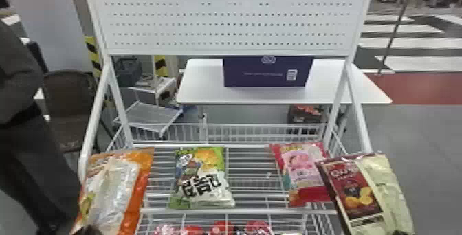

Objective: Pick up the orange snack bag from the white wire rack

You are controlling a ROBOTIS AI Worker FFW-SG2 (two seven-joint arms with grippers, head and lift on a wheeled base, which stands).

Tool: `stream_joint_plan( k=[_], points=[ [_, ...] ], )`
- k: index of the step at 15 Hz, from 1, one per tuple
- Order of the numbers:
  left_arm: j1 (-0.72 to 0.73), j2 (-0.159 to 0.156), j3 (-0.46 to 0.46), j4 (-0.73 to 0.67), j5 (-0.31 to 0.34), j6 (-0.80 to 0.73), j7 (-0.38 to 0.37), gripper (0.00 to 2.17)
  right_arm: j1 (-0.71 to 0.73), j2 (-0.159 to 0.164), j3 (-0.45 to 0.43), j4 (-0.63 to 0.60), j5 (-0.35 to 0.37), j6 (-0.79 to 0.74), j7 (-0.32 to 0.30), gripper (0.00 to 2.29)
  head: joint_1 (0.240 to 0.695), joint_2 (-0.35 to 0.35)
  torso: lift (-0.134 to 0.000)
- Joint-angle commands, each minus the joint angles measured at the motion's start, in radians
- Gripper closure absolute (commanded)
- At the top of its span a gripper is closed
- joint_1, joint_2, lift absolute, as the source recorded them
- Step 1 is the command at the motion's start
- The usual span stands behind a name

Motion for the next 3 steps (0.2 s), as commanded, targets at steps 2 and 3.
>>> stream_joint_plan(
  k=[2,3],
  points=[
    [0.000,0.000,0.002,0.002,0.000,-0.003,0.000,2.15,-0.001,0.000,0.000,0.001,0.000,0.000,0.000,2.26,0.499,0.000,0.000],
    [0.000,0.000,0.002,0.002,0.000,-0.003,0.000,2.15,-0.001,0.000,0.000,0.003,0.000,0.000,0.000,2.26,0.499,0.000,0.000]
  ],
)
